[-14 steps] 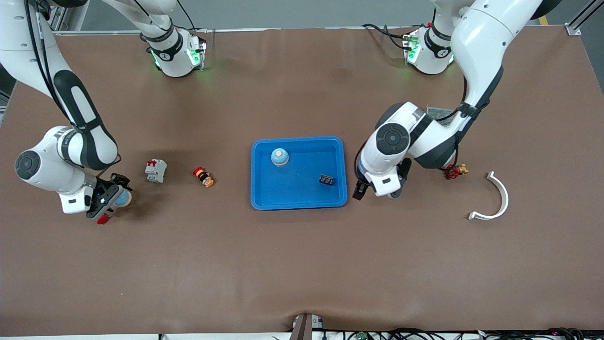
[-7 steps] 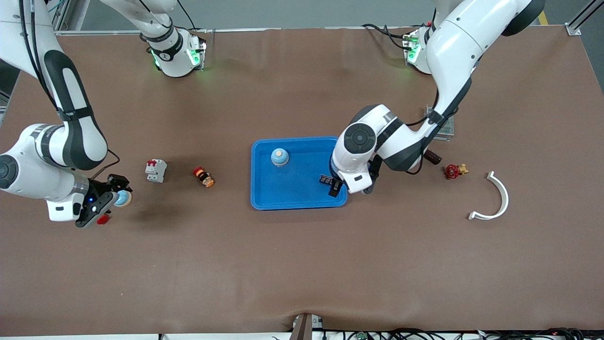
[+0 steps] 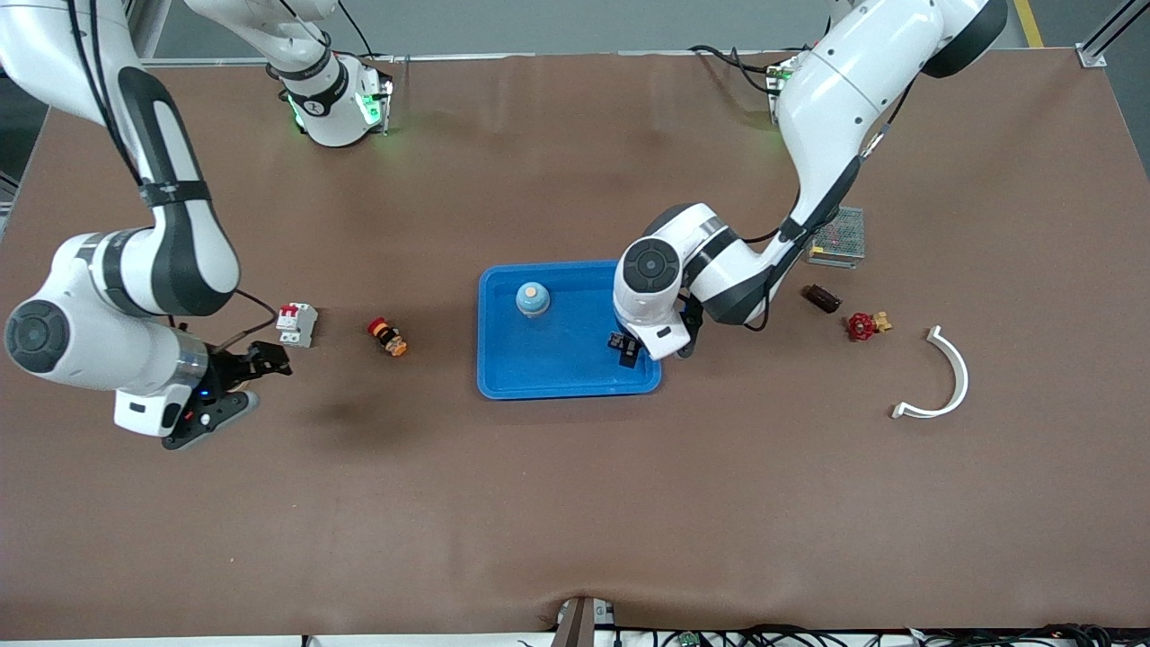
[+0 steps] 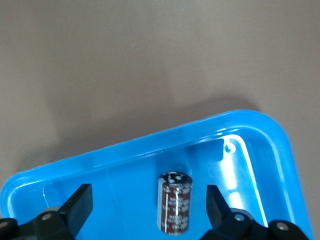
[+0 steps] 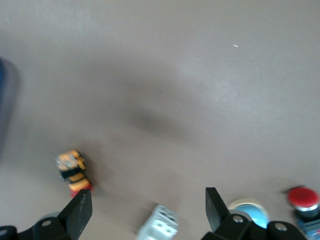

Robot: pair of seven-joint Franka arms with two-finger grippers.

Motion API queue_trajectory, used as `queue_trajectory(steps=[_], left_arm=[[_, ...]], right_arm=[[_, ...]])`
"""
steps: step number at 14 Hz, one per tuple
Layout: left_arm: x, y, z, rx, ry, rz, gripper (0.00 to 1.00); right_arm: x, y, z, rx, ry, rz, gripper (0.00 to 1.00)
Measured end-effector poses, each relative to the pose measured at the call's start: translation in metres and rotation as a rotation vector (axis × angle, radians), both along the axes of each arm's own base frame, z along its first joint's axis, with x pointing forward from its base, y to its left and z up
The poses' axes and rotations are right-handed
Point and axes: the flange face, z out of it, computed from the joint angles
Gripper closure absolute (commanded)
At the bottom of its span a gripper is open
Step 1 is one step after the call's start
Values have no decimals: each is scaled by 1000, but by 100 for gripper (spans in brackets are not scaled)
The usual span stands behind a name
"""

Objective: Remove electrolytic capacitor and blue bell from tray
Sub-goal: 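Grasp the second capacitor with the left gripper while the right gripper reaches the bell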

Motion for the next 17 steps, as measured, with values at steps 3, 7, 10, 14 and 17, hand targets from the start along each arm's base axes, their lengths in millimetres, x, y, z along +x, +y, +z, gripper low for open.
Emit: queue_trajectory(steps=[3, 7, 10, 14, 17], left_arm=[[-2, -6, -5, -14, -6, 15, 13], [-6, -16, -6, -35, -20, 27, 29], [-7, -17, -11, -40, -18, 38, 41], [-7, -17, -14, -47, -21, 40, 67], [-4, -15, -16, -43, -28, 41, 100]], right_arm=[[-4, 42, 10, -17, 9, -129, 0], [-19, 102, 25, -41, 24, -287, 0], [-37, 161, 37, -55, 29, -376, 0], [-58, 215, 39, -4, 79, -460, 0], [-74, 254, 41, -4, 79, -525, 0]])
